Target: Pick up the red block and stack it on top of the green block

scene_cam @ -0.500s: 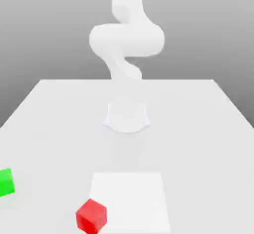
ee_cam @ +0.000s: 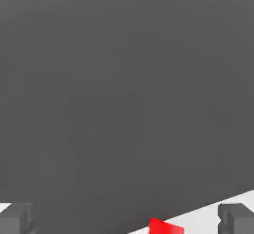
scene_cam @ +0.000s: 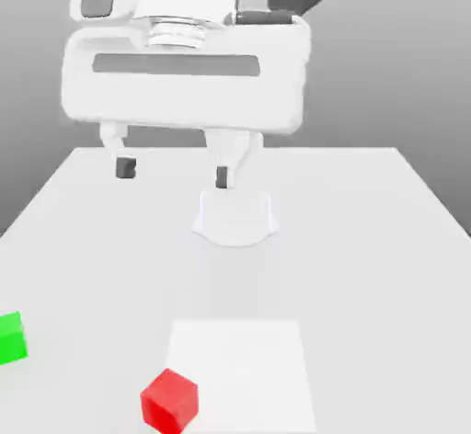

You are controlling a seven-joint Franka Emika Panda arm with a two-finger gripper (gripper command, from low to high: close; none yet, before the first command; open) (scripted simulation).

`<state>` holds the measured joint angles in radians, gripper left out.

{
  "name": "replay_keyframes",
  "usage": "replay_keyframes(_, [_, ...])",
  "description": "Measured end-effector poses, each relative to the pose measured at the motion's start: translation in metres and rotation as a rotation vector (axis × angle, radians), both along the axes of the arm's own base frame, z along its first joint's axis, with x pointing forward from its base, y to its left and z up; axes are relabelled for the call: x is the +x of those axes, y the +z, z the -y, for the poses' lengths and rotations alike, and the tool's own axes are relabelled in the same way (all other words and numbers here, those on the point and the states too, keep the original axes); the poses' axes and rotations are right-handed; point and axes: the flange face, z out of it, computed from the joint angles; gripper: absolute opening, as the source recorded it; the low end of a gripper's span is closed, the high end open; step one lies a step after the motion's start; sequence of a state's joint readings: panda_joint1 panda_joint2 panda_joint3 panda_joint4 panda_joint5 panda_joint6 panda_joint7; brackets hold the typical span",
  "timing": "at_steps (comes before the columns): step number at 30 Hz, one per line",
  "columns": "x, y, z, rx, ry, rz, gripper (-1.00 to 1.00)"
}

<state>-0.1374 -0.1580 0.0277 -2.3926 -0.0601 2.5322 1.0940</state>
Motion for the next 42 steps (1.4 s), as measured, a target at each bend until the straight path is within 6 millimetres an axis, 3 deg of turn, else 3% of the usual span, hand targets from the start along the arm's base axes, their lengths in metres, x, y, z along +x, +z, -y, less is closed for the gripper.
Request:
replay_keyframes(4, [0.002, -0.076, 0.016, 0.036, -0.084, -0.107, 0.0])
replay_keyframes(9, [-0.011, -0.17, 0.025, 0.085, -0.177, -0.24, 0.0])
replay_keyframes(14, [-0.017, -0.244, 0.027, 0.102, -0.209, -0.282, 0.0])
replay_keyframes(15, [-0.018, -0.257, 0.027, 0.102, -0.209, -0.283, -1.0])
replay_keyframes(22, [-0.018, -0.26, 0.027, 0.102, -0.209, -0.282, -1.0])
replay_keyframes(27, [-0.019, -0.206, 0.032, 0.104, -0.225, -0.282, -1.0])
replay_keyframes(33, [-0.05, -0.185, 0.142, 0.158, -0.617, -0.26, -1.0])
replay_keyframes(40, [-0.125, -0.167, 0.267, 0.228, -1.116, -0.219, -1.0])
replay_keyframes(42, [-0.139, -0.177, 0.285, 0.239, -1.193, -0.211, -1.0])
